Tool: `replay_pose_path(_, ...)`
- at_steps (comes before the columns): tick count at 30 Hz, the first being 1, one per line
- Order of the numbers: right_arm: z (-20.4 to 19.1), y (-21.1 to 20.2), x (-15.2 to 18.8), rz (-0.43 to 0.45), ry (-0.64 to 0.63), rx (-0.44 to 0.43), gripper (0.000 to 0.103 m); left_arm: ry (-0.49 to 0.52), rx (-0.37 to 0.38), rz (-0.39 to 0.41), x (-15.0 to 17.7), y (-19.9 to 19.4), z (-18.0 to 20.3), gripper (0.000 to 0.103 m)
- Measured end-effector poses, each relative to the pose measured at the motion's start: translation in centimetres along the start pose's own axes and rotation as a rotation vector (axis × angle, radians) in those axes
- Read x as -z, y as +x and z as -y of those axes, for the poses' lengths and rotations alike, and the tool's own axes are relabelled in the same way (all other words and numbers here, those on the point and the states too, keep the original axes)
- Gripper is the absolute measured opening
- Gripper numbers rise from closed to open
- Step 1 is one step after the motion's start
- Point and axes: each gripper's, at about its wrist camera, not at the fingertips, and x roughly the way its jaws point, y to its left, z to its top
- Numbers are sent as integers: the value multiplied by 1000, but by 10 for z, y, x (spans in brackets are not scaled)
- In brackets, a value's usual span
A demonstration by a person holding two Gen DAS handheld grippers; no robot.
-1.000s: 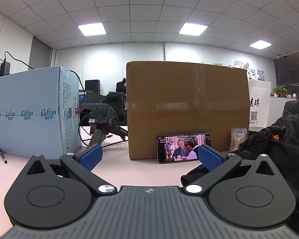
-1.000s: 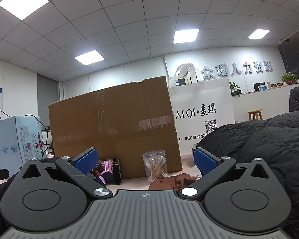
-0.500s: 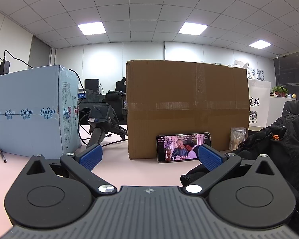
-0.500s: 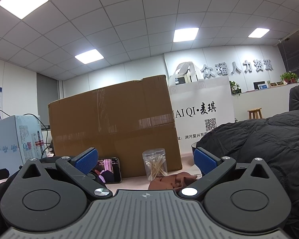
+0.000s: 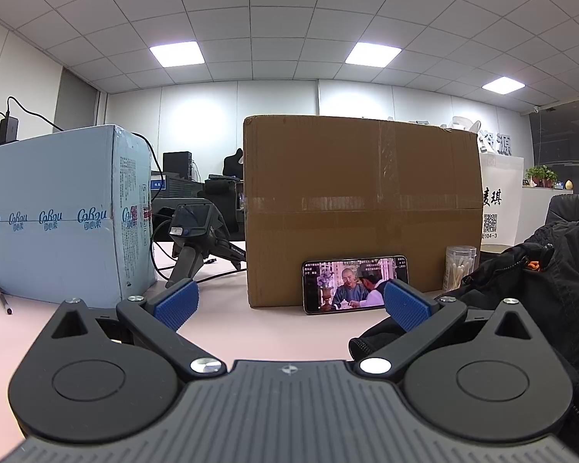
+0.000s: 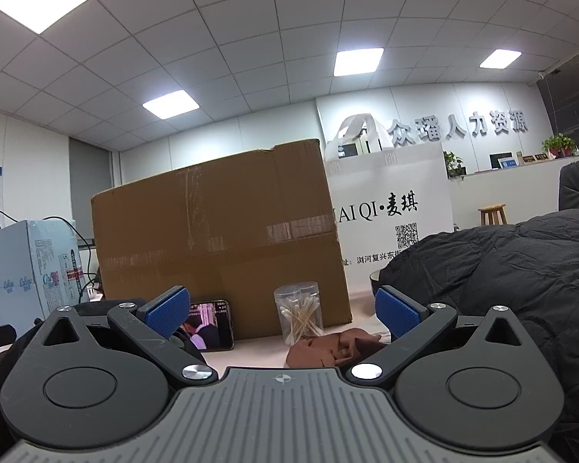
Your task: Fold clothes
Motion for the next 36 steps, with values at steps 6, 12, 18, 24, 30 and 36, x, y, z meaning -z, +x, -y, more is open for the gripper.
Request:
replay_pose_path(6,0,2,1,-13,-1,9,103,1,0,-4,0,1,0,103)
replay_pose_path(12,-1,2,0,-15,-2,9,103,2,1,-6,0,3,0,103)
replay_pose_path(18,-1,2,0,-15,-3,11,103,1,-4,-6,0,3,0,103)
replay_pose_path(24,-1,2,0,-15,-8,13,103,1,-1,-4,1,3,0,103)
replay_pose_path(30,-2,1,0,-15,-12,13,103,3,1,-6,1,4,0,103)
replay_pose_path(36,-1,1,1,-16,-14,12,103,3,2,-10,1,4,0,103)
